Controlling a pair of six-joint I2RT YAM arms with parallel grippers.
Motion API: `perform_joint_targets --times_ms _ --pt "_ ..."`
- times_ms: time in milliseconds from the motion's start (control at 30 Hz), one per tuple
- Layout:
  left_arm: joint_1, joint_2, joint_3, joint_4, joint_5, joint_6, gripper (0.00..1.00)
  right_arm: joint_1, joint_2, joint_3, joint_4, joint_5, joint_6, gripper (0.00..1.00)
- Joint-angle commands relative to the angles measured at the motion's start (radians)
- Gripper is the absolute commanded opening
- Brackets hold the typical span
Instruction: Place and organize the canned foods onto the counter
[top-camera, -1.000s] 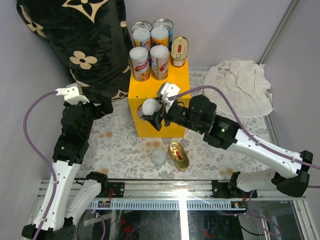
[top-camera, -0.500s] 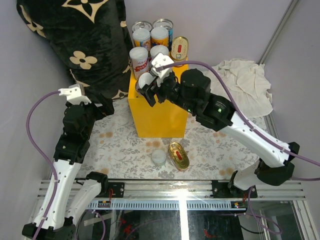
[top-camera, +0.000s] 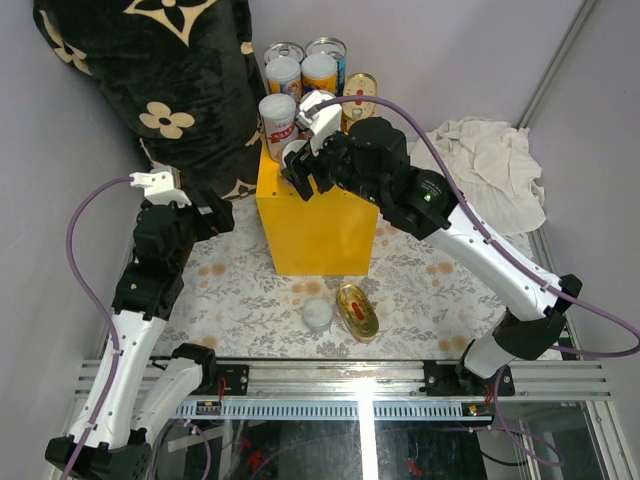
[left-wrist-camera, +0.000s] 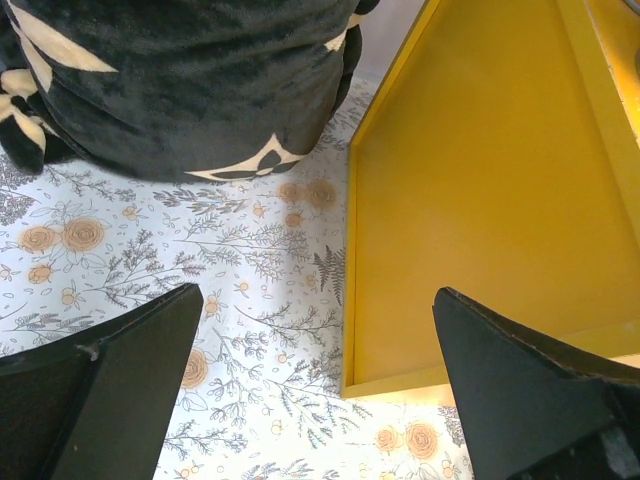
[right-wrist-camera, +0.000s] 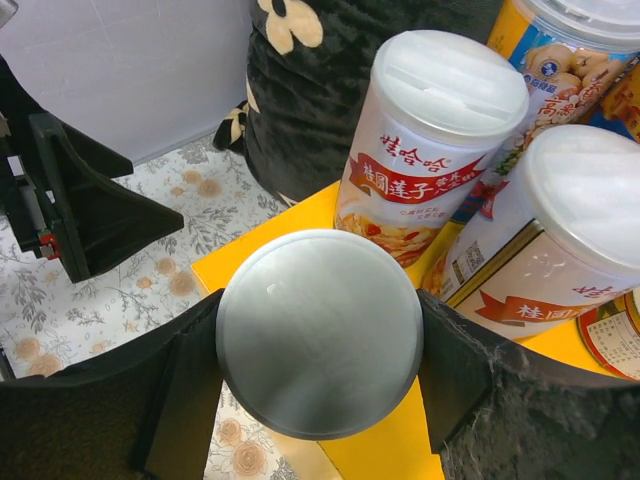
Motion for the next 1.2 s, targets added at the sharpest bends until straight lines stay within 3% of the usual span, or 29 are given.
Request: perform_joint_targets --times_ms 0,400,633,733,833,1033,1167 --pt "0.008 -0.008 -0.007 0.017 0.015 0.028 1.00 -0.029 -0.034 0.064 0.074 -0.049 0.036 0.22" --pt "0.016 0.003 -0.008 0.017 0.034 0.025 1.00 -0.043 0.066 0.181 0.015 -0.103 0.038 0.22" --pt "0.021 0.004 -0.012 0.015 0.033 0.028 1.00 -0.044 0.156 0.264 -0.056 -0.107 0.030 0.28" --pt "0.024 0.006 -0.012 0.014 0.041 0.031 1.00 -0.044 0.172 0.275 -0.066 -0.106 0.030 0.35" --pt "0.025 0.010 -0.011 0.014 0.043 0.032 1.00 -0.043 0.185 0.291 -0.080 -0.111 0.031 0.52" --pt "0.025 0.015 -0.014 0.014 0.049 0.036 1.00 -0.044 0.178 0.272 -0.074 -0.115 0.034 0.97" --pt "0.027 0.018 -0.014 0.014 0.054 0.036 1.00 -0.043 0.168 0.255 -0.055 -0.112 0.033 1.00"
